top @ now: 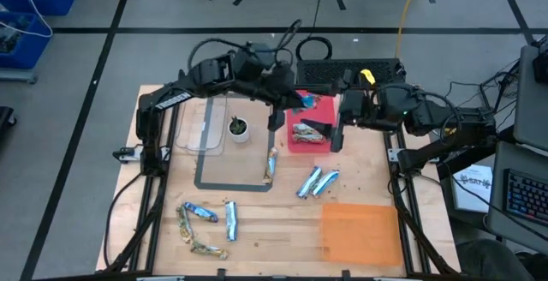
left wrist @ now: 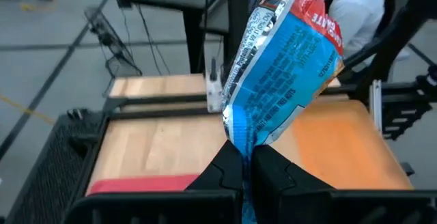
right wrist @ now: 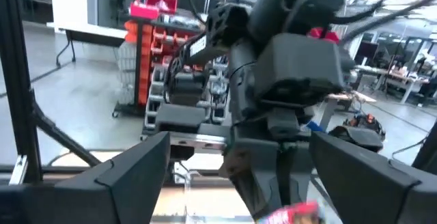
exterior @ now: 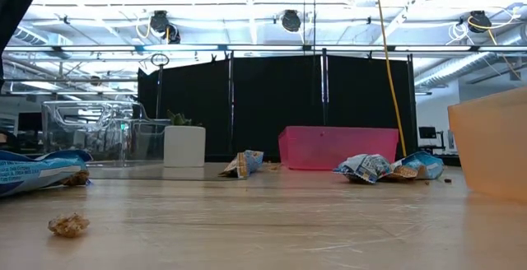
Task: Pick and place Granola Bars by type
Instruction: Put the red granola bar into the red bin
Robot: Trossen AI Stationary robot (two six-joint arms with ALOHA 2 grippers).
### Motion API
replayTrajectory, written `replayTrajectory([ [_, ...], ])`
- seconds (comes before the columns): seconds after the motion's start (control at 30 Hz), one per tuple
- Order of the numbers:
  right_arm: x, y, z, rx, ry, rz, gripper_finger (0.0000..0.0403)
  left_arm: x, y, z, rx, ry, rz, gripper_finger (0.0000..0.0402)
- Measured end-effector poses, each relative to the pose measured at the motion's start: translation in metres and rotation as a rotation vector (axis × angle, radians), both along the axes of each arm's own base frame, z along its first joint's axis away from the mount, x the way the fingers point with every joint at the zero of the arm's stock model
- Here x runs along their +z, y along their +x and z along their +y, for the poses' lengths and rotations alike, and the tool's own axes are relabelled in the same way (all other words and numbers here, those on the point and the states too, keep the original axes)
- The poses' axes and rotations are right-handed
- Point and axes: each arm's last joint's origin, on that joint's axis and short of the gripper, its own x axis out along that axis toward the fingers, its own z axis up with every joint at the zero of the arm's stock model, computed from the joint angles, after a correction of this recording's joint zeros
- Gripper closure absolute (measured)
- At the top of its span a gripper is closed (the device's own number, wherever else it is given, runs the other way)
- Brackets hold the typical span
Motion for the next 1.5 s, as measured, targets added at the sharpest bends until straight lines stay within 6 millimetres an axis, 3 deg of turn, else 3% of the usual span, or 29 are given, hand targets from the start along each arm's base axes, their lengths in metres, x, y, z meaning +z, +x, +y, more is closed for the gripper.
replayTrajectory([
  [0.3, 0.001, 0.000, 0.000, 0.000, -0.003, -0.011, 0.0058, 0.012, 0.001, -0.024, -0.027, 0.049, -0.086, 0.0392],
  [0.43, 0.001, 0.000, 0.000, 0.000, -0.003, -0.012, 0.0059, 0.017, 0.003, -0.028, -0.034, 0.049, -0.138, 0.0392],
  [0.6, 0.001, -0.001, 0.000, 0.004, 0.003, -0.014, 0.0059, 0.016, -0.006, -0.028, -0.031, 0.056, -0.080, 0.0392],
  [1.07, 0.003, -0.001, 0.000, 0.005, 0.007, -0.026, 0.0060, 0.057, -0.084, -0.027, -0.006, 0.084, -0.073, 0.0392],
  [1.23, 0.003, -0.001, 0.000, 0.006, 0.024, -0.029, 0.0060, 0.063, -0.111, -0.028, -0.028, 0.053, -0.035, 0.0392],
  [1.37, 0.003, -0.001, 0.000, 0.005, 0.025, -0.030, 0.0060, 0.059, -0.102, -0.038, -0.097, 0.032, -0.068, 0.0392],
  [1.5, 0.003, -0.001, 0.000, 0.005, 0.024, -0.033, 0.0060, 0.039, -0.073, -0.046, -0.154, 0.014, -0.118, 0.0392],
])
